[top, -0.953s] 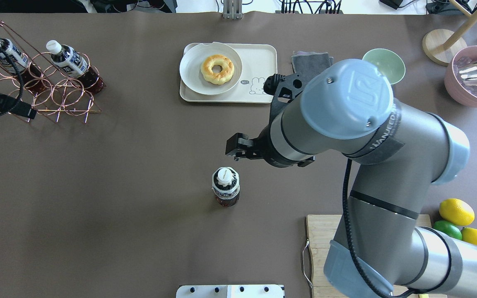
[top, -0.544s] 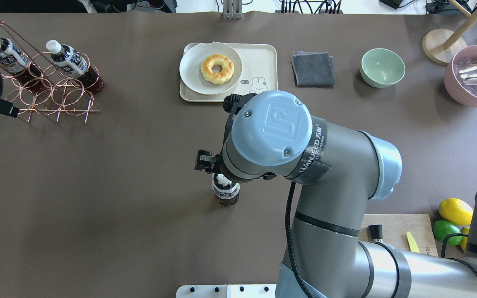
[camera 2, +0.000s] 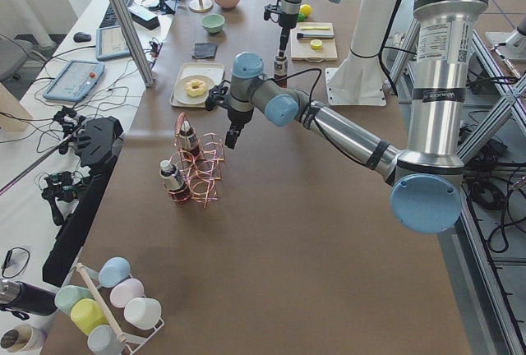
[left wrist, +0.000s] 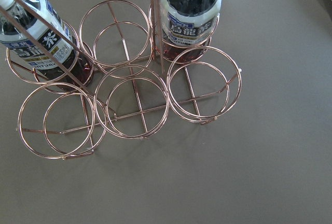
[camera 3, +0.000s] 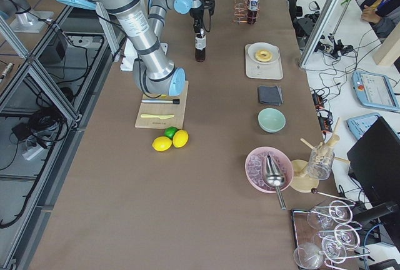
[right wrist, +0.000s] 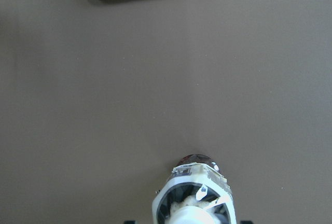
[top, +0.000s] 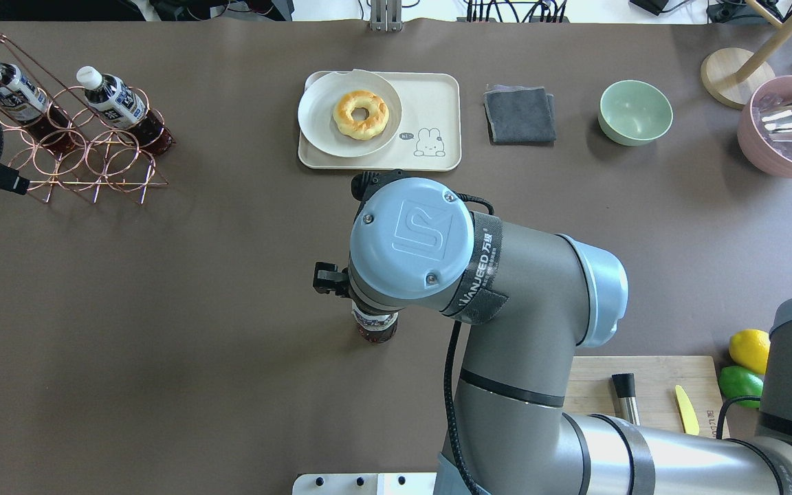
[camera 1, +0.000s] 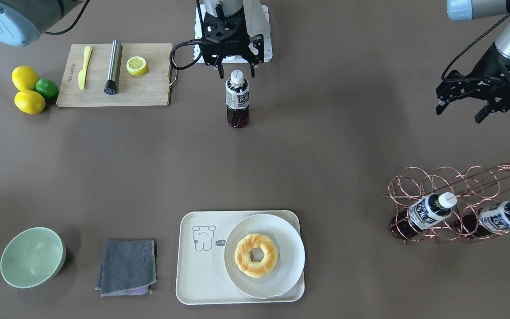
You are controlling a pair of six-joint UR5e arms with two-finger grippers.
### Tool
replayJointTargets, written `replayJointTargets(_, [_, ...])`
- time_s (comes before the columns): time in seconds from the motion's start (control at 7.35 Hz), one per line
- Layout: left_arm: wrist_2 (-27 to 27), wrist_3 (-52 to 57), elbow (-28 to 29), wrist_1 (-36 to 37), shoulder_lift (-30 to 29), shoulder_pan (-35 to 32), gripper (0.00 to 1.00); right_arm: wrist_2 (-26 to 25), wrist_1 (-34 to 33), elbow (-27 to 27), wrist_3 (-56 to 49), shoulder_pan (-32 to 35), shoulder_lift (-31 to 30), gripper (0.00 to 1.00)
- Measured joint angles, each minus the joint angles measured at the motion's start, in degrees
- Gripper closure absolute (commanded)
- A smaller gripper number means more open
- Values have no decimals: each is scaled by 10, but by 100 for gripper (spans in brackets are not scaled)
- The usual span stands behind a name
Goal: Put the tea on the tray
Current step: 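Grasp the tea bottle with the right gripper, then carry the tea bottle with the right gripper onto the tray beside the plate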
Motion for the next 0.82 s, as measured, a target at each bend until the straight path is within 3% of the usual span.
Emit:
replayJointTargets(0.14, [0,0,-2,-1,2,-1,4,-3,-3,-1,0,0,3,62])
replayJointTargets(0.27, [0,-1,-2,-5,4,-1,4,-8,-4,-2,0,-1,3,94])
replayJointTargets(0.41, [0,-2,-1,-16,8,-1,4,-11,-5,-2,0,-1,4,100])
replayJointTargets(0.82, [-1,-2,-2,-42,24,-2,4,-10,-9,0,-5,9,11,100])
